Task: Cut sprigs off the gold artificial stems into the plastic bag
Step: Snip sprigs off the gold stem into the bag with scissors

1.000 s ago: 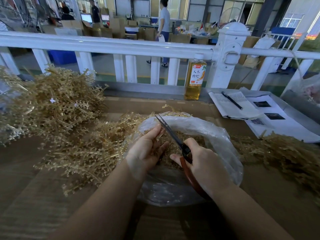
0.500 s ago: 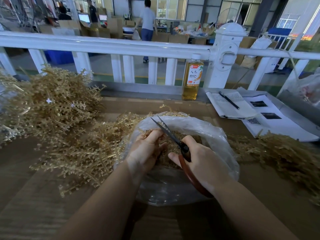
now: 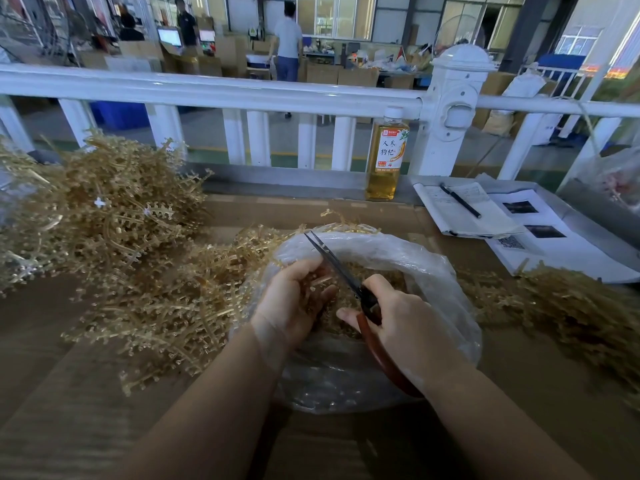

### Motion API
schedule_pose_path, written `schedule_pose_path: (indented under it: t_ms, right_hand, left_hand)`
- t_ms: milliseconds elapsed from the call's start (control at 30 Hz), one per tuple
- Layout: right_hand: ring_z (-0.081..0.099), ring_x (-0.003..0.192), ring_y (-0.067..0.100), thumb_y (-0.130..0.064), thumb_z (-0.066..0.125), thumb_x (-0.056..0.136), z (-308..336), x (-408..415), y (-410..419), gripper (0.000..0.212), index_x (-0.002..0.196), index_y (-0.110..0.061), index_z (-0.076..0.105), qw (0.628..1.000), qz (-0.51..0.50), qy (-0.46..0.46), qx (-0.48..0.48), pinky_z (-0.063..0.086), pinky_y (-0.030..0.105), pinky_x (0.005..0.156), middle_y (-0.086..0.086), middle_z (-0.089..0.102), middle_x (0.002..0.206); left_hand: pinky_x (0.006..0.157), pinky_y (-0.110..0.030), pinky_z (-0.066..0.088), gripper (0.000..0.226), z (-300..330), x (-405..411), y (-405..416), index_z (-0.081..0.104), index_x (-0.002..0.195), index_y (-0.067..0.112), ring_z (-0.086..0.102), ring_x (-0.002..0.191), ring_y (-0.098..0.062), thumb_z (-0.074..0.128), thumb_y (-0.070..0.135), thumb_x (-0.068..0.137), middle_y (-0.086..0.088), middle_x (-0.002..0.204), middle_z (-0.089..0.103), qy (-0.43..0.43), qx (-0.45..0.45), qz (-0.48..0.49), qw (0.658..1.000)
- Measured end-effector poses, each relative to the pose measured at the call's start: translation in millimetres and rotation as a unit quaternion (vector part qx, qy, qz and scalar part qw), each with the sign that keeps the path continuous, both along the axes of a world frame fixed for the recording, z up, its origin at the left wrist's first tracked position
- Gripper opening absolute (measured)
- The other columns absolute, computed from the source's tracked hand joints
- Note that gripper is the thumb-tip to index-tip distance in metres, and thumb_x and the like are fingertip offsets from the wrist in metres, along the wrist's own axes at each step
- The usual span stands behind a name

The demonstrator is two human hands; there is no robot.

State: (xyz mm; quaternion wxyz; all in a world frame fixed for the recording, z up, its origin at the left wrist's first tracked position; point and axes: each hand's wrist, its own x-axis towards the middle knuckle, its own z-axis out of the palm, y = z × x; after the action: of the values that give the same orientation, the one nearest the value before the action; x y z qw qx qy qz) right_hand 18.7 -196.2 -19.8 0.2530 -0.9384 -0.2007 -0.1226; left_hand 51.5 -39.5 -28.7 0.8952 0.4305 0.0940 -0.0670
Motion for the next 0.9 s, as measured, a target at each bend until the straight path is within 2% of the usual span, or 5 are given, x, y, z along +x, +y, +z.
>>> schedule_pose_path:
  t_ms: [100,200,333,533,900]
  right_hand:
    - [0.058,0.066,0.009,-0.059,0.050,0.089,-1.9,-0.5,0.0,0.037,0.100,-0.024,0.049,1.000,0.003,-0.008,-0.003,0.042,0.018,0.059,-0.010,0.059,0.073]
    - [0.058,0.069,0.009,-0.060,0.050,0.088,-3.8,-1.6,-0.3,0.037,0.101,-0.025,0.048,1.000,0.001,-0.020,-0.012,0.040,0.017,0.059,-0.009,0.060,0.076]
    - [0.054,0.067,0.007,-0.061,0.048,0.088,-5.1,-1.5,0.6,0.036,0.098,-0.027,0.046,0.999,0.004,-0.034,-0.017,0.032,0.010,0.052,-0.009,0.057,0.076]
    - [0.055,0.067,0.008,-0.061,0.046,0.087,-7.0,3.5,5.6,0.035,0.096,-0.027,0.043,0.999,0.014,-0.037,-0.004,0.035,0.016,0.057,-0.009,0.057,0.074]
    - [0.059,0.065,0.012,-0.060,0.045,0.089,-6.2,6.0,6.0,0.039,0.098,-0.022,0.045,1.000,0.016,-0.021,-0.006,0.048,0.024,0.063,-0.006,0.059,0.072]
  left_hand:
    - [0.061,-0.023,0.051,0.010,-0.3,1.1,-2.0,0.060,0.083,0.015,0.060,0.064,-0.010,0.055,0.016,0.091,0.002,0.071,0.064,0.008,0.002,0.038,0.999]
    - [0.058,-0.022,0.052,0.016,0.4,1.7,-1.1,0.054,0.076,0.017,0.061,0.055,-0.008,0.054,0.011,0.091,0.003,0.062,0.063,0.021,-0.006,0.039,0.999]
    - [0.053,-0.020,0.052,0.016,2.2,-0.5,-0.7,0.056,0.078,0.013,0.061,0.057,-0.011,0.052,0.006,0.092,-0.001,0.068,0.063,0.019,-0.004,0.019,1.000]
    - [0.048,-0.018,0.051,0.013,3.7,-1.4,0.3,0.058,0.084,0.009,0.059,0.053,-0.012,0.049,0.006,0.093,-0.003,0.066,0.061,0.026,-0.023,0.005,0.999]
    - [0.066,-0.025,0.050,0.009,2.9,0.0,0.8,0.057,0.085,0.010,0.056,0.067,-0.016,0.052,0.010,0.092,-0.004,0.071,0.058,0.028,-0.024,-0.011,0.999]
